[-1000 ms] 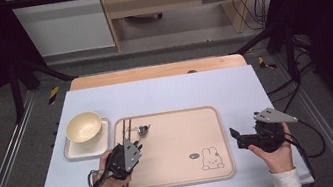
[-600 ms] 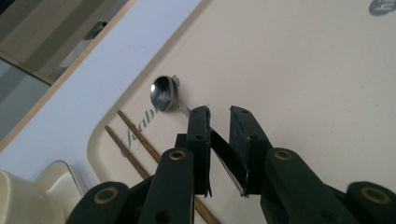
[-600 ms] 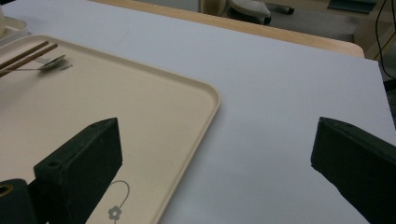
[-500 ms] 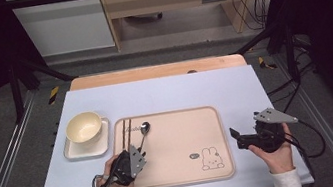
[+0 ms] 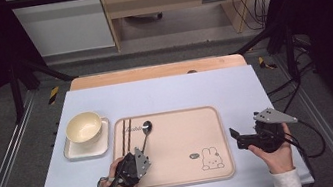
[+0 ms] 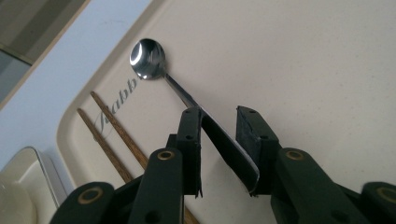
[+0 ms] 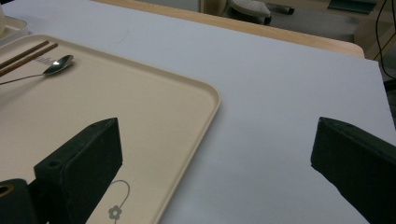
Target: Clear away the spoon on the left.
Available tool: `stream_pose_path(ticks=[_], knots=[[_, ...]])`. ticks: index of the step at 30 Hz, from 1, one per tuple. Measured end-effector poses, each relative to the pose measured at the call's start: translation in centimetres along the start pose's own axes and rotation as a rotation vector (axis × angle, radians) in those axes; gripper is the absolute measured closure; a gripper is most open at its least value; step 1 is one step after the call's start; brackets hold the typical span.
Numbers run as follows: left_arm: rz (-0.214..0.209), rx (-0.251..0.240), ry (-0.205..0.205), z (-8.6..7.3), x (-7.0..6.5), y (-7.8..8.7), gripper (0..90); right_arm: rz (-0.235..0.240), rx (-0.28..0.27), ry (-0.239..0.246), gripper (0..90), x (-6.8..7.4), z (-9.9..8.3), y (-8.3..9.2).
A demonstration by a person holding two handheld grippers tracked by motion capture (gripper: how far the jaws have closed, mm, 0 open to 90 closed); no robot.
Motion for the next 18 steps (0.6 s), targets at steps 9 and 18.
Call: stream_pose_path(ticks=[9, 18], knots=[[-0.034, 0.022, 0.034, -0.41, -0.21, -0.44, 58.1, 0.003, 0.003, -0.005, 2.5, 0.03, 0.0, 0.06], [-0.068, -0.021, 0.093, -0.16, 0.34, 0.45, 49.4, 0.002, -0.003, -0.006, 2.5, -0.03, 0.07, 0.12]])
Point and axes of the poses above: each handheld gripper's, and its own axes: y roughly backward along the jaws, z roughly out of its top, x roughly to its left, the point moved 8 cm from there along -y, roughly forward along the jaws, and after that the axes turned 11 degrees about -z, right-handed, at the moved point
